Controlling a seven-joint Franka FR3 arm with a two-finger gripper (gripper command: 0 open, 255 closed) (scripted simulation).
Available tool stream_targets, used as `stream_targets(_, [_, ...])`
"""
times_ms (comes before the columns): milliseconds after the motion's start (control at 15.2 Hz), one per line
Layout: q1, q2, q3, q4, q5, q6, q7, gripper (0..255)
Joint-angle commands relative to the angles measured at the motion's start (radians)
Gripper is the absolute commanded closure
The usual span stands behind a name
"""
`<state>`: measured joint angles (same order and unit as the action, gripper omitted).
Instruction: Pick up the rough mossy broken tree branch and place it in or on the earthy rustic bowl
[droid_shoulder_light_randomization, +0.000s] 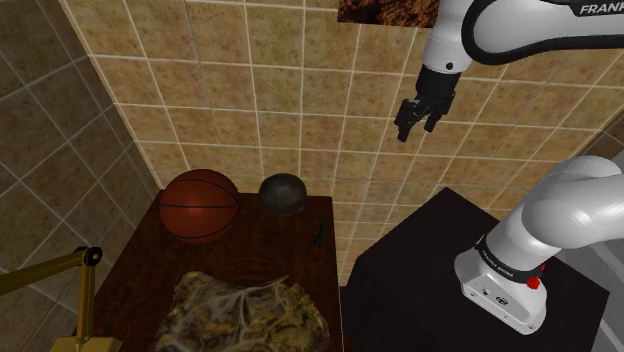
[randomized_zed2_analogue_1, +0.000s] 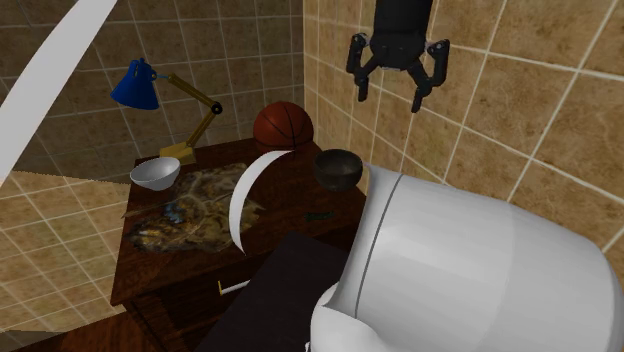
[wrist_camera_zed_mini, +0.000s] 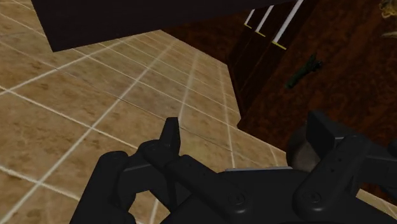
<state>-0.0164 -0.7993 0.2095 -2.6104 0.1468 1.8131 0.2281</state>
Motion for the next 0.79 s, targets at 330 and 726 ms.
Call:
stream_targets(330, [0.002,0.112,0.158,-0.127,0.117,0.259,0.241,0])
stream_targets(726, [-0.025,0.316,0.311,-0.157,0.180,0.513,0.455,0])
